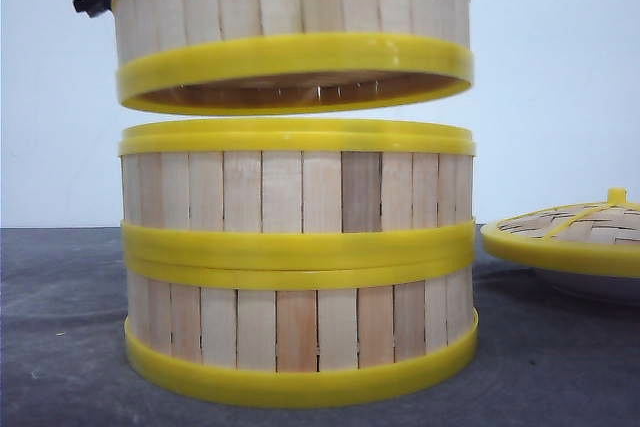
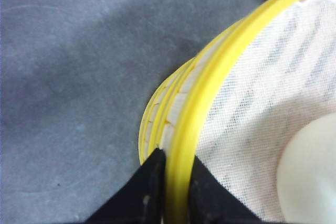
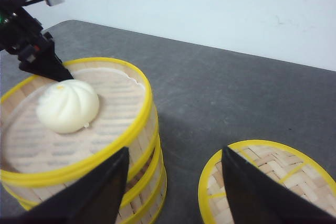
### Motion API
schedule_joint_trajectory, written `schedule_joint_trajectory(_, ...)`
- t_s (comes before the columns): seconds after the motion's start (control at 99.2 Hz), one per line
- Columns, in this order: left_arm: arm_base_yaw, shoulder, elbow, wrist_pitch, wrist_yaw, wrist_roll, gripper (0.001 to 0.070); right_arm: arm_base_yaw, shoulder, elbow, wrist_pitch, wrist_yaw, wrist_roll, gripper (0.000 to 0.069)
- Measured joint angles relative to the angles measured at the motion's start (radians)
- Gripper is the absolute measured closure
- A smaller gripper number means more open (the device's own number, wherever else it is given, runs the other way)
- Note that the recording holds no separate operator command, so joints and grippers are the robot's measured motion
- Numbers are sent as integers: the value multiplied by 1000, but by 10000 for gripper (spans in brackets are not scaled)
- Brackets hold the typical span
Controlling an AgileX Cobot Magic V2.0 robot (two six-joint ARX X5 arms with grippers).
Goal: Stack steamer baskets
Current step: 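Lower the basket onto the two-basket stack and open the left gripper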
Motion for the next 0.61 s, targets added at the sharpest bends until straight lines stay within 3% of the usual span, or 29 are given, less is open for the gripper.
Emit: schedule_joint_trajectory(0.605, -6, 68, 0, 0, -26, 6, 687, 0, 0, 0, 0, 0, 0, 352)
